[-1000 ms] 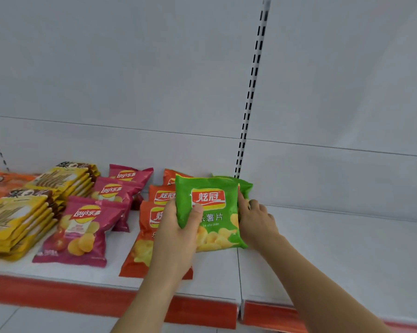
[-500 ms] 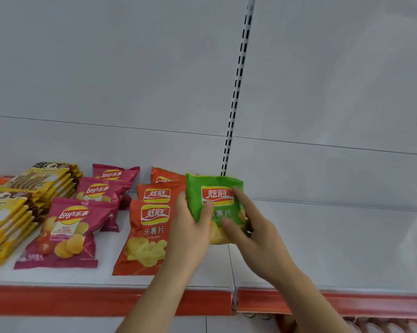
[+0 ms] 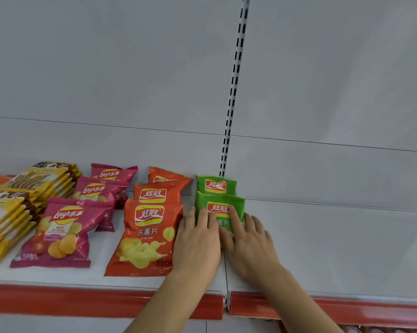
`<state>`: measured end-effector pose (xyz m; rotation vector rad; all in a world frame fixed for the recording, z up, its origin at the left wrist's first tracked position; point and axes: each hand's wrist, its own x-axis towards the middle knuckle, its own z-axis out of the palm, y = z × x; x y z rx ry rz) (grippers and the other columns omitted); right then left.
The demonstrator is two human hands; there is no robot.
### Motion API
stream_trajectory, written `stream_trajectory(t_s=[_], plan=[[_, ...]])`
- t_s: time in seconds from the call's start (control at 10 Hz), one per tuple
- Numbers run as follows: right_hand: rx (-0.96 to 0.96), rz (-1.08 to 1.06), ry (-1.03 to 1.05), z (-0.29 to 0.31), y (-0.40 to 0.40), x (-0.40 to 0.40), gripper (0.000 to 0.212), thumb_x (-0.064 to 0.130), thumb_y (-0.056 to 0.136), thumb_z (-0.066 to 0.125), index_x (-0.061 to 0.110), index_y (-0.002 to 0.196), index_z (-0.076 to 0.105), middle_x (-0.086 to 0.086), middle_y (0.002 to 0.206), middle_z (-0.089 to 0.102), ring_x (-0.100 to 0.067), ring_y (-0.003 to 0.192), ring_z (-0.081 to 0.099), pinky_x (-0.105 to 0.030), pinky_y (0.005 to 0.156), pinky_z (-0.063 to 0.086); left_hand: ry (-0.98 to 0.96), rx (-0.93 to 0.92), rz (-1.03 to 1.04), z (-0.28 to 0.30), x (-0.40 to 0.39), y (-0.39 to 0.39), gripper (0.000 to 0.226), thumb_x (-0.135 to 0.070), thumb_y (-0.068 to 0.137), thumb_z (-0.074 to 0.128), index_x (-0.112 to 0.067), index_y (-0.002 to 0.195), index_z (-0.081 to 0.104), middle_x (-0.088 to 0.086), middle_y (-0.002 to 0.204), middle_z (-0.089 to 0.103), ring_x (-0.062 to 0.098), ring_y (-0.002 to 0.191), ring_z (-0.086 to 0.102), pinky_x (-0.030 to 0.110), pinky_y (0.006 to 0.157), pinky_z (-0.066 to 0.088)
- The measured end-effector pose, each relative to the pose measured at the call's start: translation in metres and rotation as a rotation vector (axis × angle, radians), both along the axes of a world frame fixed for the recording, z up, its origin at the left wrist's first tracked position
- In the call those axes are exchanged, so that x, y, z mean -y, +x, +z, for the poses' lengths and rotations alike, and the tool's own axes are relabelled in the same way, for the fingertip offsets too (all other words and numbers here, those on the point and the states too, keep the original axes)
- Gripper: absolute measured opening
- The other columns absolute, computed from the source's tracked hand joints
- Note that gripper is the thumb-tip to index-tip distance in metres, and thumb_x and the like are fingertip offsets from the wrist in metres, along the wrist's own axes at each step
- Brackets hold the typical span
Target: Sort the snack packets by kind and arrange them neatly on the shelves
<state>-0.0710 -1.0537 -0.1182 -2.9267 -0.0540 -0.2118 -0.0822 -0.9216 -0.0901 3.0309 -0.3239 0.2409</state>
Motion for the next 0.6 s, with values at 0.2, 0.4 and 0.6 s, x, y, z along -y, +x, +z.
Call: stream_trajectory(t_s=[0.2,0.4,0.6], plan=[[-0.053,0.035,-0.026,0.005,-0.002,0.0,0.089,0.072,0.077,-0.015,0.035,0.157,-0.009,-0.012,0.167,0.004,-0.029,0.153,0.005,-0.047,0.121,0.018,-0.052,0.028,-0.028,-0.004,-0.005,0.003,0.062,-0.018,0.109,0.038,-0.011,0.164,0.011,0.01,0.171,0.012,0.032,0.159,0.008,0.042,0.13,0.016],[-0.054,0.061,0.009,0.008,0.004,0.007,0.069,0.066,0.099,0.018,0.039,0.157,-0.007,-0.009,0.167,0.002,-0.028,0.153,0.007,-0.046,0.121,0.02,-0.124,0.054,-0.045,-0.007,-0.006,0.007,0.063,-0.021,0.109,0.04,-0.011,0.164,0.011,0.01,0.17,0.013,0.03,0.158,0.009,0.039,0.129,0.019],[0.095,0.005,0.131,0.01,-0.005,0.014,0.087,0.077,0.085,-0.002,0.031,0.159,-0.002,-0.008,0.167,0.012,-0.025,0.153,0.01,-0.042,0.122,0.022,-0.174,0.183,-0.117,0.012,-0.006,-0.006,0.065,-0.025,0.108,0.045,-0.013,0.164,0.014,0.01,0.171,0.015,0.027,0.16,0.007,0.039,0.13,0.016]])
